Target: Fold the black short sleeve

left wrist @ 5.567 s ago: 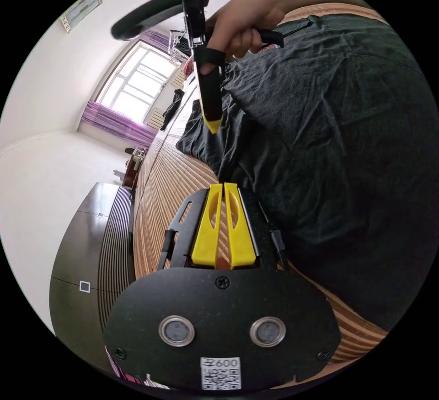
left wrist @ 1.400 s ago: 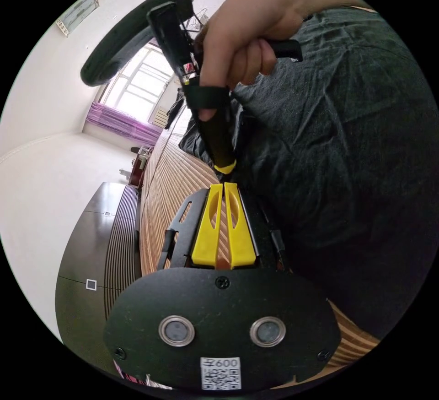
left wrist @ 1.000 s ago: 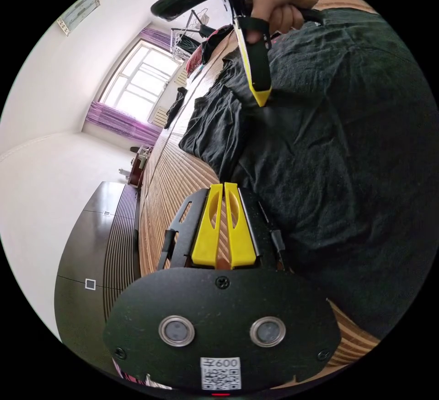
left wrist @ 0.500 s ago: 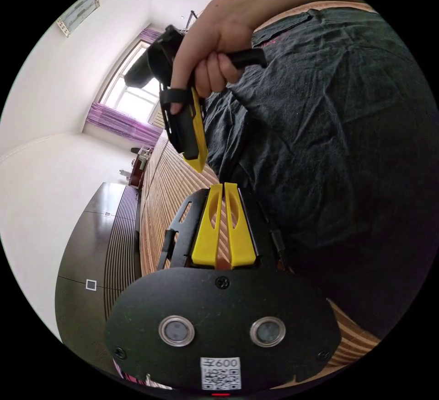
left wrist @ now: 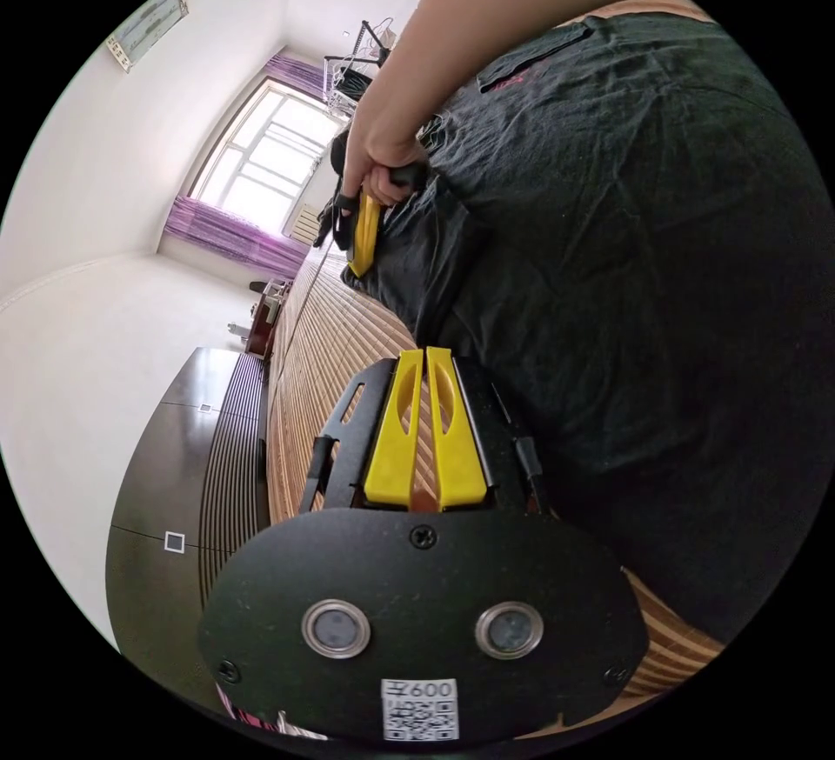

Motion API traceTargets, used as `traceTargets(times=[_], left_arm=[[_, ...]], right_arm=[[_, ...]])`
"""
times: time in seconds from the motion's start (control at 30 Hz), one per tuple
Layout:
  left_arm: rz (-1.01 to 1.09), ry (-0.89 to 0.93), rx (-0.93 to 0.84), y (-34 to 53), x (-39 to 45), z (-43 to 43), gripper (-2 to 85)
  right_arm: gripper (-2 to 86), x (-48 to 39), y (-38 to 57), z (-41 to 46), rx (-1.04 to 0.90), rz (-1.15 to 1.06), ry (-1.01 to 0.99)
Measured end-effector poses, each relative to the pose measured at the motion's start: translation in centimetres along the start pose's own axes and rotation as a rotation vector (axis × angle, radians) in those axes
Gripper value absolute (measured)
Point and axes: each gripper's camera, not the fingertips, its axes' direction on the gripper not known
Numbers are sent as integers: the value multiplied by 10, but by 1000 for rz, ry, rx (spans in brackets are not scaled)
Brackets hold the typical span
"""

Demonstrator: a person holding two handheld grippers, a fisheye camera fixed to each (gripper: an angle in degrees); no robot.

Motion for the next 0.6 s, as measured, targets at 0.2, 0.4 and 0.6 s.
traceTargets(times=[0.2,0.4,0.6], left_arm=[[0,-1,1,1,14,-4,12],[1,-2,1,0,31,-10,11],[1,1,0,-4,47,-19,11]], right_arm=[[-8,-39,-24,-6,65,-71,75],[-9,-117,5,11,-65,-423,165],[-8,-115,11,53,-462,-408,183]])
